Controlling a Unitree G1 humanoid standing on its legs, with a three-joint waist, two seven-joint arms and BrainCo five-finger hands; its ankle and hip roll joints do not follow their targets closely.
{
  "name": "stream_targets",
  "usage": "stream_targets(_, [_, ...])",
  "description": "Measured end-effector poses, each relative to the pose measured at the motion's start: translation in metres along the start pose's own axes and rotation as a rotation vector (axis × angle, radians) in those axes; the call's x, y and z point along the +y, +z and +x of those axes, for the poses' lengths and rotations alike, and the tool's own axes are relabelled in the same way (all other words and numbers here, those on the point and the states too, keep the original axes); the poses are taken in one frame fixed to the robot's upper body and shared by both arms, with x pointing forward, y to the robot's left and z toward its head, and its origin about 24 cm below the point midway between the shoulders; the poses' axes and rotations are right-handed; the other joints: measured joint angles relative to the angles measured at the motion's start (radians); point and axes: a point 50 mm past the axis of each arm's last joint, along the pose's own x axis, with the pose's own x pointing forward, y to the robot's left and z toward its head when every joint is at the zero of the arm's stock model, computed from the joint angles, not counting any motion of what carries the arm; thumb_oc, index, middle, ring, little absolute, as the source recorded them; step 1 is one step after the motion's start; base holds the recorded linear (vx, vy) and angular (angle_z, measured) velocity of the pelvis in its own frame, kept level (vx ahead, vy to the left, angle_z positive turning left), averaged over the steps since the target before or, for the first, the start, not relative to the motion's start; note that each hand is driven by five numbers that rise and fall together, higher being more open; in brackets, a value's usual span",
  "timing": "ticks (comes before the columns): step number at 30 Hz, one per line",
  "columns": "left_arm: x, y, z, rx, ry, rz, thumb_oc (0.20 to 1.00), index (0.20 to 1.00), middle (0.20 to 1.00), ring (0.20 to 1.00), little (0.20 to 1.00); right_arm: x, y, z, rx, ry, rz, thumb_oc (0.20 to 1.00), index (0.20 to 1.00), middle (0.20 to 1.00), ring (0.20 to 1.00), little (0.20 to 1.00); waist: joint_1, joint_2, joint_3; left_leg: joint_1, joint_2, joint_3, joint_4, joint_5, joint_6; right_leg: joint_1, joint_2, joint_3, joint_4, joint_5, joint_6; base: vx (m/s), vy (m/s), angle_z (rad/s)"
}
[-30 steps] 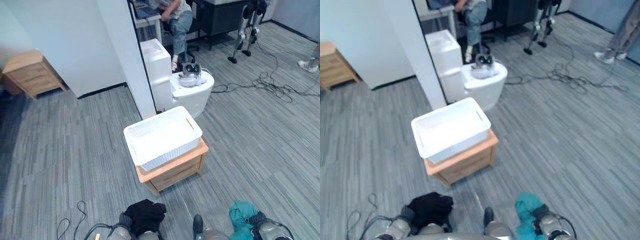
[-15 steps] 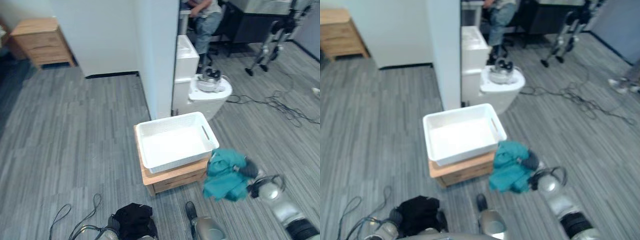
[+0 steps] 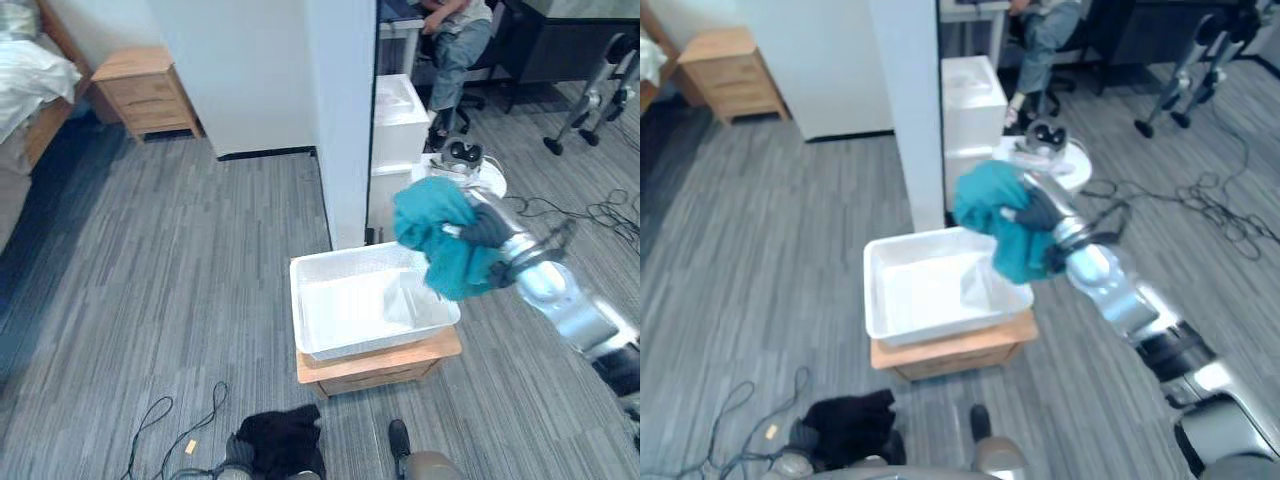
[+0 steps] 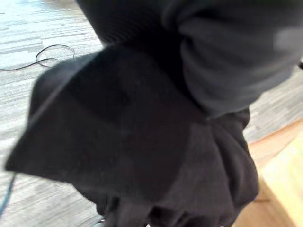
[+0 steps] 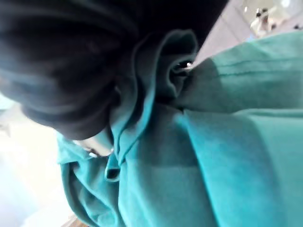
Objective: Tidy up the quilt and then pick up the clothes from the bed and put them into the laundry hamper.
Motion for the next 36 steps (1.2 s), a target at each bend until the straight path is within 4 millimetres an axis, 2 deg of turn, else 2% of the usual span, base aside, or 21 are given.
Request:
stream_targets(1, [0.003,0.011,0.000,-0.054,0.018,-0.041,0.200,0.200,0.200,0.200,0.200,0.015,0.002,0.006,0.000,0.031,0.022,0.291,0.291,0.291,0.291,0.291,0.034,0.007,0.002,-0.010,-0.002,-0.009,-0.002,0.001,0.001,0.003,-0.003,-0.005,0.000,-0.008,-0.005,0.00,-0.061,0.14])
stream_targets(2, [0.006,0.017,-0.002,-0.096,0.027,-0.047,0.200,0.200,0.200,0.200,0.200,0.024,-0.002,0.010,0.023,0.038,0.035,0.438,0.438,0.438,0.438,0.438,0.033,0.004,0.001,-0.013,-0.003,-0.009,-0.003,-0.002,-0.002,-0.003,-0.004,-0.006,0.000,-0.011,-0.006,0.01,-0.043,0.13])
stream_targets(3, [0.009,0.023,-0.003,-0.132,0.036,-0.062,0.200,0.200,0.200,0.200,0.200,0.035,-0.004,0.013,0.053,0.038,0.057,0.906,0.906,0.906,0.906,0.906,0.045,0.009,0.004,-0.017,-0.004,-0.012,-0.003,-0.003,0.001,-0.005,-0.005,-0.009,0.000,-0.010,-0.006,0.03,-0.037,0.07])
stream_targets(4, [0.011,0.029,-0.004,-0.162,0.041,-0.084,0.200,0.200,0.200,0.200,0.200,0.047,-0.007,0.015,0.087,0.042,0.090,1.000,1.000,1.000,1.000,1.000,0.055,0.013,0.006,-0.019,-0.005,-0.016,-0.003,-0.008,-0.001,-0.008,-0.005,-0.011,0.000,-0.010,-0.005,0.03,-0.034,0.24])
stream_targets(5, [0.018,0.043,-0.008,-0.239,0.055,-0.106,0.200,0.200,0.200,0.200,0.200,0.070,-0.018,0.014,0.181,0.063,0.136,1.000,1.000,1.000,1.000,1.000,0.058,0.019,0.009,-0.031,-0.007,-0.030,-0.003,-0.005,-0.001,-0.010,-0.008,-0.025,0.001,-0.010,-0.006,0.03,-0.023,0.30])
stream_targets(7, [0.030,0.062,-0.012,-0.350,0.097,-0.121,0.200,0.200,0.200,0.200,0.200,0.089,-0.035,0.004,0.294,0.110,0.119,1.000,1.000,1.000,1.000,1.000,0.072,0.035,0.017,-0.038,-0.009,-0.034,-0.003,0.008,0.005,-0.011,-0.014,-0.043,0.000,-0.008,-0.009,0.02,-0.019,0.29])
stream_targets(9, [0.046,0.079,-0.015,-0.434,0.132,-0.109,0.200,0.200,0.200,0.200,0.200,0.096,-0.047,-0.004,0.375,0.121,0.104,1.000,1.000,1.000,1.000,1.000,0.077,0.051,0.025,-0.036,-0.014,-0.039,-0.003,0.013,0.006,-0.005,-0.019,-0.049,0.000,-0.006,-0.011,0.00,-0.007,0.13])
stream_targets(11, [0.062,0.097,-0.019,-0.516,0.170,-0.096,0.200,0.200,0.200,0.200,0.200,0.092,-0.054,-0.007,0.402,0.110,0.068,1.000,1.000,1.000,1.000,1.000,0.071,0.062,0.028,-0.032,-0.018,-0.049,0.002,0.014,0.008,0.005,-0.024,-0.061,0.000,-0.006,-0.011,0.01,-0.003,0.13])
stream_targets(13, [0.070,0.112,-0.023,-0.581,0.188,-0.099,0.200,0.200,0.200,0.200,0.200,0.087,-0.058,-0.008,0.411,0.087,0.042,1.000,1.000,1.000,1.000,1.000,0.067,0.062,0.027,-0.031,-0.019,-0.054,0.003,0.016,0.008,0.008,-0.024,-0.068,0.000,-0.006,-0.011,0.01,0.000,0.12])
stream_targets(15, [0.079,0.137,-0.036,-0.709,0.198,-0.105,0.200,0.200,0.200,0.200,0.200,0.074,-0.065,-0.011,0.412,0.077,-0.061,1.000,1.000,1.000,1.000,1.000,0.064,0.062,0.027,-0.024,-0.019,-0.057,0.004,0.017,0.008,0.017,-0.025,-0.073,0.000,-0.006,-0.010,0.01,-0.001,0.07])
stream_targets(19, [0.095,0.165,-0.060,-0.894,0.209,-0.095,0.200,0.200,0.200,0.200,0.200,0.052,-0.072,-0.016,0.383,0.080,-0.228,1.000,1.000,1.000,1.000,1.000,0.053,0.063,0.027,-0.011,-0.017,-0.052,-0.001,0.016,0.008,0.026,-0.024,-0.068,0.000,-0.007,-0.010,0.00,-0.013,-0.05])
stream_targets(21, [0.107,0.181,-0.080,-1.016,0.205,-0.063,0.200,0.200,0.200,0.200,0.200,0.042,-0.077,-0.029,0.384,0.066,-0.269,1.000,1.000,1.000,1.000,1.000,0.046,0.061,0.027,-0.008,-0.013,-0.035,-0.003,0.010,0.004,0.020,-0.018,-0.048,0.000,-0.011,-0.007,0.00,-0.005,-0.21])
stream_targets(24, [0.121,0.193,-0.097,-1.121,0.219,-0.095,0.200,0.200,0.200,0.200,0.200,0.047,-0.081,-0.047,0.407,0.083,-0.255,1.000,1.000,1.000,1.000,1.000,0.029,0.061,0.025,0.003,-0.009,-0.010,-0.003,0.001,0.007,0.023,-0.014,-0.021,0.000,-0.011,-0.007,-0.01,0.006,-0.31])
stream_targets(25, [0.125,0.199,-0.103,-1.159,0.228,-0.107,0.200,0.200,0.200,0.200,0.200,0.055,-0.085,-0.062,0.436,0.104,-0.233,1.000,1.000,1.000,1.000,1.000,-0.002,0.058,0.021,0.010,-0.008,0.004,0.000,-0.008,-0.001,0.011,-0.011,-0.004,0.000,-0.011,-0.006,-0.01,0.015,-0.31])
stream_targets(27, [0.133,0.206,-0.116,-1.225,0.251,-0.116,0.200,0.200,0.200,0.200,0.200,0.067,-0.090,-0.085,0.485,0.138,-0.207,1.000,1.000,1.000,1.000,1.000,-0.011,0.051,0.017,0.014,-0.004,0.030,-0.003,-0.005,0.002,0.008,-0.007,0.018,0.001,-0.008,-0.004,0.02,0.024,-0.41])
stream_targets(28, [0.136,0.209,-0.119,-1.247,0.264,-0.123,0.200,0.200,0.200,0.200,0.200,0.077,-0.097,-0.105,0.539,0.186,-0.206,1.000,1.000,1.000,1.000,1.000,-0.038,0.048,0.014,0.023,-0.005,0.042,-0.002,-0.005,-0.001,0.007,-0.005,0.031,0.000,-0.008,-0.004,0.00,0.014,-0.35])
stream_targets(29, [0.138,0.212,-0.121,-1.259,0.275,-0.125,0.200,0.200,0.200,0.200,0.200,0.084,-0.103,-0.123,0.593,0.223,-0.202,1.000,1.000,1.000,1.000,1.000,-0.054,0.048,0.012,0.028,-0.004,0.055,-0.003,-0.007,-0.001,0.008,-0.005,0.037,0.000,-0.008,-0.003,0.01,0.011,-0.28])
stream_targets(30, [0.139,0.213,-0.122,-1.263,0.280,-0.127,0.200,0.200,0.200,0.200,0.200,0.088,-0.106,-0.132,0.622,0.247,-0.199,1.000,1.000,1.000,1.000,1.000,-0.058,0.049,0.012,0.031,-0.004,0.058,-0.003,-0.009,-0.001,0.008,-0.005,0.041,0.000,-0.008,-0.003,0.01,0.013,-0.26])
stream_targets(31, [0.139,0.221,-0.123,-1.282,0.283,-0.119,0.200,0.200,0.200,0.200,0.200,0.096,-0.113,-0.156,0.702,0.276,-0.180,1.000,1.000,1.000,1.000,1.000,-0.086,0.042,0.012,0.035,-0.003,0.071,-0.003,-0.012,-0.001,0.009,-0.003,0.054,-0.001,-0.008,-0.003,0.01,0.010,-0.27])
stream_targets(33, [0.140,0.235,-0.125,-1.318,0.311,-0.131,0.200,0.200,0.200,0.200,0.200,0.108,-0.122,-0.189,0.816,0.332,-0.162,1.000,1.000,1.000,1.000,1.000,-0.114,0.036,0.011,0.037,-0.002,0.086,-0.003,-0.016,0.000,0.003,-0.002,0.066,-0.003,-0.007,-0.001,0.00,0.010,-0.22])
stream_targets(36, [0.137,0.252,-0.122,-1.327,0.361,-0.110,0.200,0.200,0.200,0.200,0.200,0.124,-0.124,-0.231,0.946,0.402,-0.143,1.000,1.000,1.000,1.000,1.000,-0.160,0.035,0.011,0.042,-0.003,0.103,-0.003,-0.019,-0.001,0.000,-0.002,0.078,-0.001,-0.005,0.001,0.04,-0.003,-0.14])
